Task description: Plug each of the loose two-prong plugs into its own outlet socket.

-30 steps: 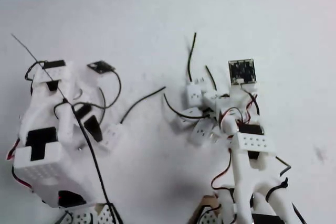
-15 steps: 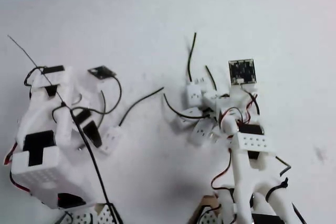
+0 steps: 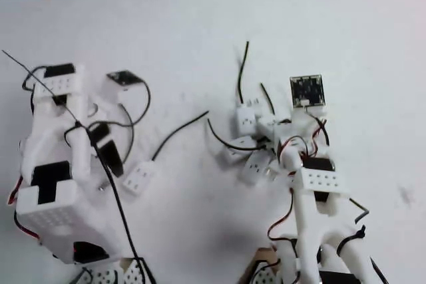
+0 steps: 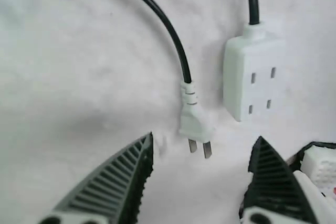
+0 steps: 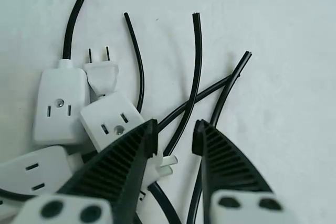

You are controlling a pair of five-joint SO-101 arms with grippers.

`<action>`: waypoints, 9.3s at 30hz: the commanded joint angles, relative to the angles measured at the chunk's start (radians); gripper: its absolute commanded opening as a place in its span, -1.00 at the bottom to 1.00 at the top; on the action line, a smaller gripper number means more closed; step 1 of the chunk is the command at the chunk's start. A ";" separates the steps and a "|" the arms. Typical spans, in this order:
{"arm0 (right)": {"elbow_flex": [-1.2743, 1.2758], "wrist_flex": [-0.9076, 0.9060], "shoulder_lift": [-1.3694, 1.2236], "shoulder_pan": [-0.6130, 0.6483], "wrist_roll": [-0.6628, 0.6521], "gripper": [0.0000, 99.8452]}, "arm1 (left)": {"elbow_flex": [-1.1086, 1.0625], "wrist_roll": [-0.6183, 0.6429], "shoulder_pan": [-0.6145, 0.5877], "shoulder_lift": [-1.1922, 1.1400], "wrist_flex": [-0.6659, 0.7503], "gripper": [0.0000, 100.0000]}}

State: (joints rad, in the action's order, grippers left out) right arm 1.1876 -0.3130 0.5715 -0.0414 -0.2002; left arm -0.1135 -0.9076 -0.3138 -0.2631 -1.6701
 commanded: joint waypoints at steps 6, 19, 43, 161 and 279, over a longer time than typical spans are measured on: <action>-0.008 0.018 0.001 0.001 -0.006 -0.76 | -0.051 -0.008 -0.007 0.004 0.084 -0.61; -0.008 0.018 0.001 0.001 -0.006 -0.76 | -0.207 -0.150 -0.024 0.012 0.172 -0.61; -0.008 0.018 0.001 0.001 -0.006 -0.76 | -0.143 -0.204 -0.084 0.001 0.232 -0.48; -0.060 0.045 -0.122 0.002 -0.006 -0.76 | -1.418 1.488 0.400 1.662 1.677 -0.95; -2.191 -1.320 -0.851 0.616 -0.331 -0.91 | -1.587 2.443 0.625 1.658 2.325 -0.95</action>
State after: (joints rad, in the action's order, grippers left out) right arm -0.9605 -1.6694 -0.2770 0.5785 -0.5271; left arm -1.7031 1.5244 0.2846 1.3909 0.6575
